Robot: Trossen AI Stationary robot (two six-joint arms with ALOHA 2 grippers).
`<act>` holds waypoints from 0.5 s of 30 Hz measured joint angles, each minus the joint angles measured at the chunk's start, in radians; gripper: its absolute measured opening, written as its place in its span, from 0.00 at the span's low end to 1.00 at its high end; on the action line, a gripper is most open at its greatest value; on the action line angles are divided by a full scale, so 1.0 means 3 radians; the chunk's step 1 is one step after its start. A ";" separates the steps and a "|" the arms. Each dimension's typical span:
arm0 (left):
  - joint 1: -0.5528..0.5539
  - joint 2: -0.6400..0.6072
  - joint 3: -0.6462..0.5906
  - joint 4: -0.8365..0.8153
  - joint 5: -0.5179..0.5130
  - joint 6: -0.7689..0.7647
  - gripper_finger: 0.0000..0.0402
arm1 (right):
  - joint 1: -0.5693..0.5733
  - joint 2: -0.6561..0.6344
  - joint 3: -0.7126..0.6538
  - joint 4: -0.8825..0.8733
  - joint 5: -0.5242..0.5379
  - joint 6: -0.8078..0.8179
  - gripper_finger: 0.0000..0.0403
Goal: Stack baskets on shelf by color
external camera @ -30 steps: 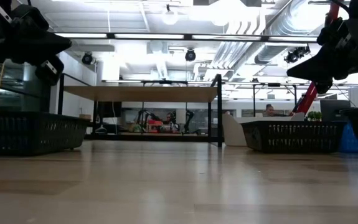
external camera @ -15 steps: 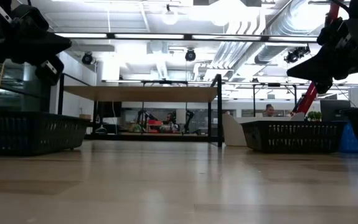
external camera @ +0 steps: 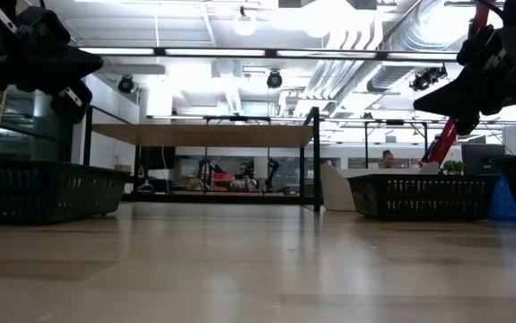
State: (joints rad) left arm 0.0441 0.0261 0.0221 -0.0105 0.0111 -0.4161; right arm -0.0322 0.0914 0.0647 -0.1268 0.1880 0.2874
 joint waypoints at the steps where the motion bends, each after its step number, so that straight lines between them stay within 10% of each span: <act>1: 0.0000 0.0000 0.0000 0.0013 -0.0026 0.0015 0.00 | 0.0000 0.0000 0.0000 -0.0001 0.0000 -0.0001 0.00; 15: 0.0001 0.0022 -0.0001 0.1014 -0.1234 0.0037 0.00 | 0.0000 0.0001 0.0000 -0.0001 0.0001 0.0000 0.00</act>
State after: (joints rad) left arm 0.0444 0.0326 0.0219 0.2937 -0.3591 -0.4049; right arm -0.0322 0.0917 0.0647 -0.1272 0.1883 0.2874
